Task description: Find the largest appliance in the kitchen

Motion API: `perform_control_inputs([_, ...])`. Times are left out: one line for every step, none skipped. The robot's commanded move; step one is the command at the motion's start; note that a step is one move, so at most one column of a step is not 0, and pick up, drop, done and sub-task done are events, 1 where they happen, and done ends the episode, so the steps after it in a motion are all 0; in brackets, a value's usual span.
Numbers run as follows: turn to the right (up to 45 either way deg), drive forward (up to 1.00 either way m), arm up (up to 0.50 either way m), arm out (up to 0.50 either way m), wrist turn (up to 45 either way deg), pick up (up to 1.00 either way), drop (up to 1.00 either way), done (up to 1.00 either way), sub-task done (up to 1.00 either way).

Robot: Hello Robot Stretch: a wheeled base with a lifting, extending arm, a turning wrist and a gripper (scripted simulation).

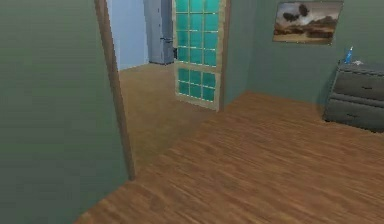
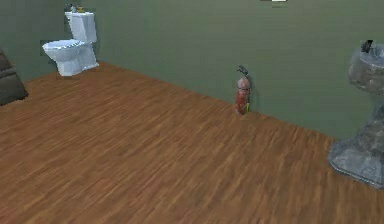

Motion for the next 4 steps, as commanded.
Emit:
perform_control_inputs([0.0, 1.00, 0.00, 0.00, 0.0, 0.00, 0.00, 0.00, 0.00])
perform_control_inputs([6.0, 0.00, 0.00, 0.00, 0.0, 0.00, 0.00, 0.00, 0.00])
perform_control_inputs([3.0, 0.00, 0.00, 0.00, 0.0, 0.00, 0.00, 0.00, 0.00])
perform_control_inputs([0.0, 0.35, 0.00, 0.00, 0.0, 0.00, 0.00, 0.00, 0.00])
